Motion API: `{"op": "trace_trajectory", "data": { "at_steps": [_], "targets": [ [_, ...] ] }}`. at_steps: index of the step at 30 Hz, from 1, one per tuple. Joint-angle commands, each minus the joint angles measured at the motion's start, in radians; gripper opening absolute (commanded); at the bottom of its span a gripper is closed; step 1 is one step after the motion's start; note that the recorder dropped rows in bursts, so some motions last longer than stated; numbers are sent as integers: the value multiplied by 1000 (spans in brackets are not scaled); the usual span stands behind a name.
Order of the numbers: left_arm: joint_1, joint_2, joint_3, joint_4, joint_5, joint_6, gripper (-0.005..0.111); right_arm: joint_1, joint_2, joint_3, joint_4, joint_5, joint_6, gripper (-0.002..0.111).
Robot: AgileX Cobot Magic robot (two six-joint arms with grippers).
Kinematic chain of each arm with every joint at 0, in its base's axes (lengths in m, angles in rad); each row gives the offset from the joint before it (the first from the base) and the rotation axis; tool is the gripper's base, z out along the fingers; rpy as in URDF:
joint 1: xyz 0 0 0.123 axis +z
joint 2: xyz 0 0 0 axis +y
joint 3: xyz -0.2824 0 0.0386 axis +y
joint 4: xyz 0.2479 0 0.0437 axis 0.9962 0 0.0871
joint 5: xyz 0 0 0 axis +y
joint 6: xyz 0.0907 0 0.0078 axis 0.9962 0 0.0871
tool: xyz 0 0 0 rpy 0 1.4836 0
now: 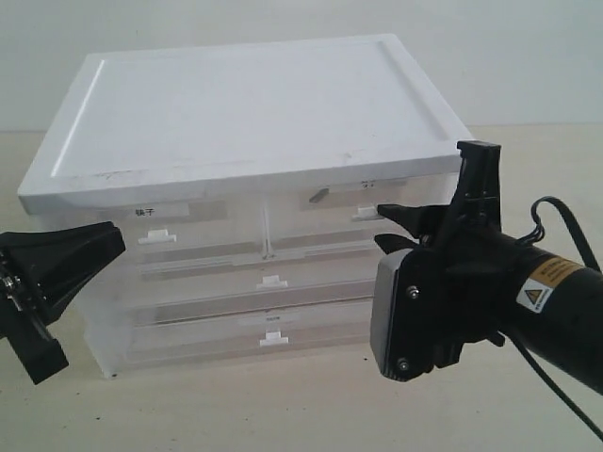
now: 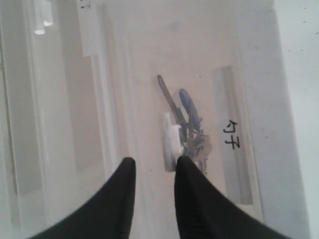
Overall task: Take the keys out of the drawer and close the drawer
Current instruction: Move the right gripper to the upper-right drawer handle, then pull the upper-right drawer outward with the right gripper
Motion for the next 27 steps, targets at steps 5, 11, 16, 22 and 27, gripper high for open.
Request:
{"op": "trace_trajectory", "data": {
  "at_steps": [5,11,16,22,27],
  "targets": [
    [-1,5,1,-4,-14,2,5,-1,55,-4,1,-44,-4,0],
    [-1,5,1,-10,-14,19,5,-1,33,-4,-6,47,-6,0],
    [-1,5,1,-26,-14,24,5,-1,-49,-4,-17,179,19,0],
    [-1,5,1,-26,-14,26,5,-1,-181,-4,-17,386,50,0],
    [-1,5,1,-26,-14,26,5,-1,-234,-4,-17,494,50,0]
  ]
}}
